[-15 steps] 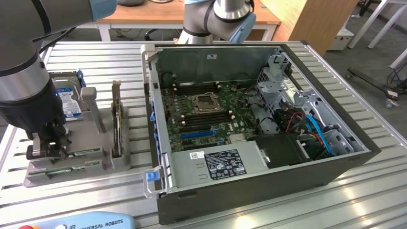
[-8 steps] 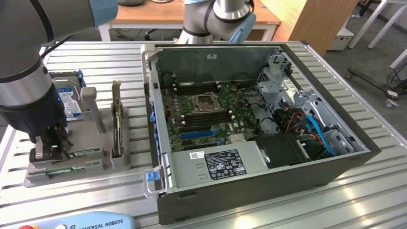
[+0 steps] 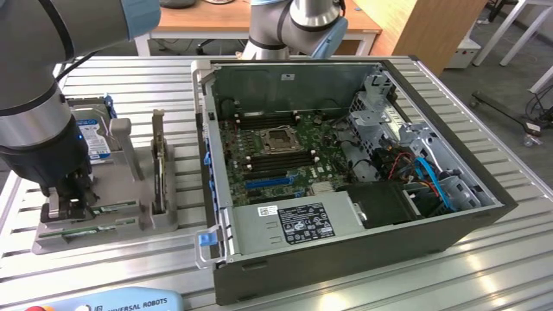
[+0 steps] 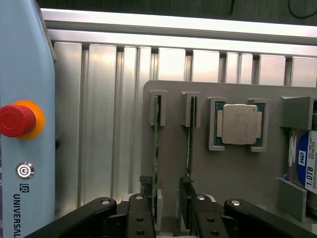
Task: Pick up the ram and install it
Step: 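Pick up the ram and move it above insertion slot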
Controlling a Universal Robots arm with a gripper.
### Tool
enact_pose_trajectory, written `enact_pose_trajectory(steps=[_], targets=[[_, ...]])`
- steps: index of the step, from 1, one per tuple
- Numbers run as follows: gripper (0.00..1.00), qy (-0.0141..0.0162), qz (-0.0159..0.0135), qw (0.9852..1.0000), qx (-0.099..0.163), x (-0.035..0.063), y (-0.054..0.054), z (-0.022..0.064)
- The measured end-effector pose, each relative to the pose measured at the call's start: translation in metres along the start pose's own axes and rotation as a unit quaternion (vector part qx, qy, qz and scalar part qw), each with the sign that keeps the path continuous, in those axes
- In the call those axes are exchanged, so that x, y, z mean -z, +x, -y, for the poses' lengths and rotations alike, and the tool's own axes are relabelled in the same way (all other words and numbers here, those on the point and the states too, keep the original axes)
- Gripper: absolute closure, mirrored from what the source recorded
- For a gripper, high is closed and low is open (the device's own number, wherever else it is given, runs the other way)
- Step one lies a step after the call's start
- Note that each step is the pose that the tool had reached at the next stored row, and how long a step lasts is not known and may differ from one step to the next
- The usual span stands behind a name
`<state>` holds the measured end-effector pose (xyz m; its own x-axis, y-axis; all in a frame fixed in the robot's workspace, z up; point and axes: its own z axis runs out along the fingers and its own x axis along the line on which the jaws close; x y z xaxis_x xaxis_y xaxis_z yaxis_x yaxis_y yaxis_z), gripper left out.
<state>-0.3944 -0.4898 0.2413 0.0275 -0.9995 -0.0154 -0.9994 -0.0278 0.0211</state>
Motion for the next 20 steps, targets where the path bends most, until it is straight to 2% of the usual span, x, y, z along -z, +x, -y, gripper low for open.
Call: enact_pose_trajectory(steps=[5, 20], targets=[[0.65, 0.0000, 0.0000, 1.0000, 0.000, -0.0004, 0.002, -0.0003], [0.65, -0.0002, -0.0001, 1.0000, 0.000, -0.0108, 0.003, -0.0001]])
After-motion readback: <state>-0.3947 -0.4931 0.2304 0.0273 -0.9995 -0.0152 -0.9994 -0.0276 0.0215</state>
